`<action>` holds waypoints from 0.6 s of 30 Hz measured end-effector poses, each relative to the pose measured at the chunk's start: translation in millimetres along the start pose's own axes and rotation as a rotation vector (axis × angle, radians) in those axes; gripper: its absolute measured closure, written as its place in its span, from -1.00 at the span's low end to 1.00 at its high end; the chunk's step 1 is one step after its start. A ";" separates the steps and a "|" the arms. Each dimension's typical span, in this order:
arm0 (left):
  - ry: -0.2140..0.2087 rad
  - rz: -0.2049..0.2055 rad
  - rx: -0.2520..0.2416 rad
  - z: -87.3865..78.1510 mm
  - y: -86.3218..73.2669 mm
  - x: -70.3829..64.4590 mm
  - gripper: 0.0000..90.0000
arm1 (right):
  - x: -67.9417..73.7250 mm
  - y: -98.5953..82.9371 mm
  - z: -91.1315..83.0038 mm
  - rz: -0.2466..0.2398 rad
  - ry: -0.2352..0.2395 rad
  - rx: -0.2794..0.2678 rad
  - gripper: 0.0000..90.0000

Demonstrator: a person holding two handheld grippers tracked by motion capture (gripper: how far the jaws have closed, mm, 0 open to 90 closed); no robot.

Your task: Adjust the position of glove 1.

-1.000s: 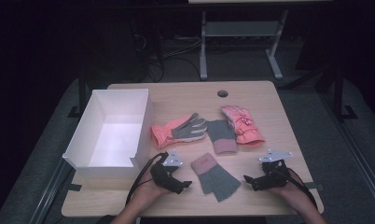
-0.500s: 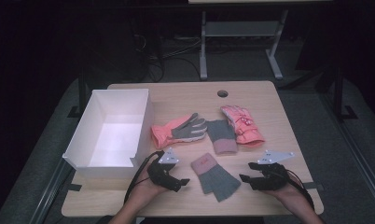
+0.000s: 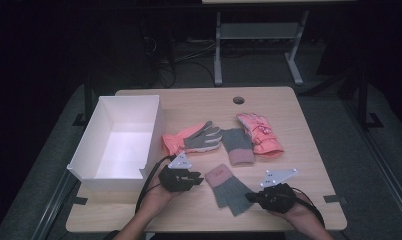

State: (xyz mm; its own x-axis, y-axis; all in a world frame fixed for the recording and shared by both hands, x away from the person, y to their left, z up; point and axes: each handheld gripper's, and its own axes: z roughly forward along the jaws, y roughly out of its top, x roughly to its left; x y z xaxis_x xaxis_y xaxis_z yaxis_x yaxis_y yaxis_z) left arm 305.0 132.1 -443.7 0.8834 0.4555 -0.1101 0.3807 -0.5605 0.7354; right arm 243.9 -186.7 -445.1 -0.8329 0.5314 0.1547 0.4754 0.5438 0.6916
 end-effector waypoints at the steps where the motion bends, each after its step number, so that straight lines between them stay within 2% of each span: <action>1: 0.001 0.013 0.014 2.1 3.6 0.8 0.90 | 1.8 0.1 0.6 -0.007 0.008 0.015 1.00; 3: -0.005 0.020 0.023 4.8 8.1 2.3 0.99 | 2.4 -0.1 1.8 -0.016 0.012 0.028 1.00; 6: -0.011 0.034 0.026 9.2 14.8 3.0 0.99 | 1.5 -1.0 5.2 -0.030 0.012 0.050 1.00; 8: -0.016 0.065 0.026 18.2 24.1 3.2 0.99 | 1.2 -1.9 7.6 -0.032 0.007 0.064 1.00; 10: -0.020 0.065 0.024 21.3 26.2 3.0 0.99 | 0.7 -2.1 8.3 -0.028 0.009 0.074 1.00; 11: -0.025 0.076 0.032 29.7 30.6 3.8 0.99 | 0.7 -2.3 8.8 -0.027 0.007 0.077 1.00; 12: -0.025 0.076 0.032 29.7 30.6 3.8 0.99 | 0.7 -2.3 8.8 -0.027 0.007 0.077 1.00; 13: -0.028 0.076 0.047 39.4 33.3 4.6 0.99 | 0.7 -2.6 10.1 -0.028 0.007 0.088 1.00; 15: -0.033 0.070 0.065 46.8 32.7 5.7 0.99 | 0.7 -3.4 12.2 -0.042 0.004 0.106 1.00; 18: -0.042 0.057 0.077 50.4 30.5 6.3 0.99 | 0.2 -3.6 13.1 -0.041 0.005 0.107 1.00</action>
State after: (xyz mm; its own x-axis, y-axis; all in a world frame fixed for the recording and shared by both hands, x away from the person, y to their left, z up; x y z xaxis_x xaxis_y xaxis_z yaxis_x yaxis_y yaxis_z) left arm 336.0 83.0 -455.7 0.9144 0.3928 -0.0984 0.3478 -0.6374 0.6876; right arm 245.7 -180.1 -456.7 -0.8534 0.5044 0.1315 0.4684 0.6315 0.6179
